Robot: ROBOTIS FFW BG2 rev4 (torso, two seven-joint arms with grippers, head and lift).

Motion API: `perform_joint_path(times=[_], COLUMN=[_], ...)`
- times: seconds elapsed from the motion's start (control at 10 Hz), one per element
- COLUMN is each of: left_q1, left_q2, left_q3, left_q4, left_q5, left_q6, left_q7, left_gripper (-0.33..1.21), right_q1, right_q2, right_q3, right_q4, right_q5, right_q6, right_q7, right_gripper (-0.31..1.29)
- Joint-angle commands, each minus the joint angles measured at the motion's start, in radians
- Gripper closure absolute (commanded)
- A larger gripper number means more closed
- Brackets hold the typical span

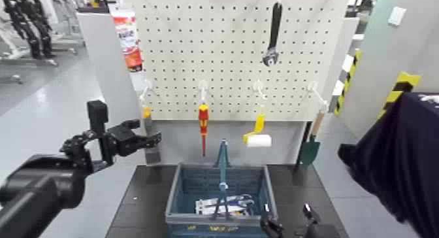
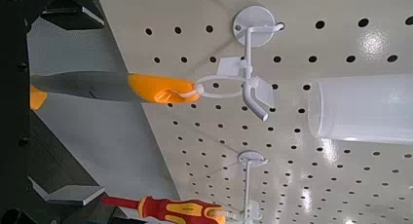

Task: Put the yellow paint brush into the crate.

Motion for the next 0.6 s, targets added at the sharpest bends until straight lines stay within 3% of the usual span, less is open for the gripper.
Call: perform_joint_path(times=[0.1,0.3,0.4,0.6], left_q1=[-0.019,-0.033,-0.036,-0.042], left_q2=[-0.002,-0.004,-0.004,-0.005], left_q3=[-0.011,-0.011,-0.009,-0.009], left_q4=[0.025,0.053,0.054,0.054], left_q5=[0.005,0.007,0.007,0.010], left_q6=[0.003,0.006,0.009,0.016], left_q7=[-0.013,-0.034,-0.037,-0.044], left_gripper=[0.11,0.13,0.30,0.87], right_q1=[-0.003,-0.006,-0.006,-0.007], right_q2=[0.000,0.000,0.000,-0.002], right_q3=[0.000,0.003,0.003,0.005], right_q4=[0.003,0.006,0.006,0.008], right_q5=[0.000,-0.002,-0.002,-0.003], right_q6=[-0.004,-0.005,-0.008,-0.014], right_q7=[0.000,0.000,0.000,0.000], right_gripper=[0.15,0.15,0.15,0.15])
